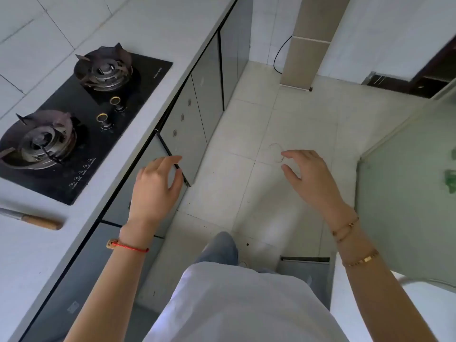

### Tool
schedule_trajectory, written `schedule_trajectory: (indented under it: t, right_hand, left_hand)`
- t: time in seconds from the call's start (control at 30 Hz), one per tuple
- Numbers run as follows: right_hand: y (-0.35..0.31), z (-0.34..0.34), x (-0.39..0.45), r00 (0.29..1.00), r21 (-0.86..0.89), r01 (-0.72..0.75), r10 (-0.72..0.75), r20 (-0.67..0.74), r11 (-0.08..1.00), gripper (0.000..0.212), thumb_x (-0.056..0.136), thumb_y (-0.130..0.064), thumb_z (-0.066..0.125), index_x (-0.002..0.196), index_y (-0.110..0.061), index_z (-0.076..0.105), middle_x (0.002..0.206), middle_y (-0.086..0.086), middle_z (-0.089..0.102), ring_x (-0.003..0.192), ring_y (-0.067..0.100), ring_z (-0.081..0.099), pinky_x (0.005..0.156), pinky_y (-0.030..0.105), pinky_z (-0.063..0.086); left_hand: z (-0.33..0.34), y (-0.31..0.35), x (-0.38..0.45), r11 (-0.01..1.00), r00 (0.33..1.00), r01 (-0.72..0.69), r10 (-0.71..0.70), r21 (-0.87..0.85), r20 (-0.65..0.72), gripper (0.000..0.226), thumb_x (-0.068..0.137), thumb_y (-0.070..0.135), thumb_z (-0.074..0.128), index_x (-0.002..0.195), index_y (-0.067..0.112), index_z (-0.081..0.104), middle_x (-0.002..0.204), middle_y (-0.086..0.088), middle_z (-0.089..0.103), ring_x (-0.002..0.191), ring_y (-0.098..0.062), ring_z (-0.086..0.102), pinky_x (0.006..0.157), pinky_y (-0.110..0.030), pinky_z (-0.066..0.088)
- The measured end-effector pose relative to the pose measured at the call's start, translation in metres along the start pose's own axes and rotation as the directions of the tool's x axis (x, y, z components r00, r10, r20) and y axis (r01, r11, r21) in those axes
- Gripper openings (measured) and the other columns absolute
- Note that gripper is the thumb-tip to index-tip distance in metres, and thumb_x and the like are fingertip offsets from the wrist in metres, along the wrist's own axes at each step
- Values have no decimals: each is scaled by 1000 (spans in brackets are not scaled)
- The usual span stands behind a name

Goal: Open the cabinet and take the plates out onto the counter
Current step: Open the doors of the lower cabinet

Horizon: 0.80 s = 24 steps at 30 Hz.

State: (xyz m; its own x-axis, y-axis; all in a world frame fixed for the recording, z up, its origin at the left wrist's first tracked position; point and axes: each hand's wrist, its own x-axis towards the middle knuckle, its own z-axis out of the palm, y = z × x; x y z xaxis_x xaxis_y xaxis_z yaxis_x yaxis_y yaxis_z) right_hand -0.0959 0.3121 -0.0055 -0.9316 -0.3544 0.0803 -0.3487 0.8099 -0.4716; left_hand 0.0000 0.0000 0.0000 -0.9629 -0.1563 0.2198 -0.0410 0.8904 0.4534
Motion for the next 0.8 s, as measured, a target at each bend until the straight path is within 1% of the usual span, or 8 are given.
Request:
schedule_trajectory:
  t: [0.07, 0.13, 0.33, 0.43, 0.53, 0.6, 0.7, 0.8]
  right_hand:
    - [5, 0, 8, 1000, 12, -18, 18, -3, 1000, 31, 95, -20, 56, 124, -10, 60, 122, 6, 64, 118, 27, 53, 102, 45, 41]
    - [13, 2, 18, 1000, 2, -22, 22, 11, 1000, 31, 95, -21, 56, 124, -10, 60, 123, 6, 64, 118, 28, 53, 102, 46, 41]
    - [31, 17, 76, 998, -17, -34, 34, 53, 999, 32, 97, -24, 53, 126, -13, 58, 123, 5, 63, 119, 25, 52, 103, 41, 39]
    - [39, 23, 121, 998, -8, -21, 21, 53, 1000, 32, 97, -24, 53, 126, -13, 58, 123, 5, 63, 118, 24, 53, 102, 40, 40]
    - [45, 23, 174, 999, 8, -14, 14, 32, 1000, 32, 97, -23, 54, 126, -12, 59, 121, 6, 65, 115, 25, 55, 101, 41, 42]
    - [49, 20, 212, 1000, 11, -27, 27, 14, 1000, 31, 96, -22, 55, 126, -12, 60, 119, 6, 65, 113, 25, 56, 100, 41, 43]
    - [55, 17, 265, 999, 20, -38, 38, -15, 999, 31, 96, -22, 56, 125, -11, 60, 116, 6, 66, 111, 26, 57, 98, 43, 44]
    - [62, 16, 312, 998, 34, -51, 52, -28, 998, 31, 96, -21, 56, 125, -10, 61, 116, 7, 66, 111, 26, 57, 99, 43, 44]
  left_hand:
    - [5, 0, 8, 999, 999, 30, -30, -22, -16, 30, 95, 13, 54, 124, 6, 61, 115, -12, 68, 106, -30, 65, 90, -51, 52]
    - [11, 1, 16, 999, 999, 41, -41, -15, -2, 30, 96, 14, 54, 124, 6, 61, 117, -12, 67, 107, -30, 65, 91, -51, 52]
    - [36, -7, 71, 998, 999, 44, -43, -33, 19, 32, 96, 14, 54, 125, 5, 60, 120, -13, 67, 110, -30, 64, 95, -52, 50]
    - [51, -11, 120, 999, 1000, 23, -23, -44, 12, 31, 96, 13, 54, 124, 5, 60, 119, -13, 67, 107, -30, 65, 93, -52, 52]
    - [62, -18, 179, 999, 1000, -19, 19, -45, -4, 30, 96, 12, 54, 123, 3, 61, 116, -15, 67, 104, -30, 66, 90, -49, 54]
    - [69, -22, 220, 998, 1000, -29, 29, -53, 4, 30, 95, 11, 54, 123, 3, 61, 115, -15, 68, 105, -31, 65, 91, -51, 53]
    - [79, -26, 277, 996, 998, -69, 68, -53, -14, 28, 94, 9, 56, 120, 3, 63, 112, -15, 69, 97, -32, 67, 89, -49, 54]
    - [88, -27, 330, 994, 996, -93, 93, -61, 7, 29, 95, 12, 55, 121, 4, 63, 113, -14, 68, 102, -31, 66, 90, -48, 53]
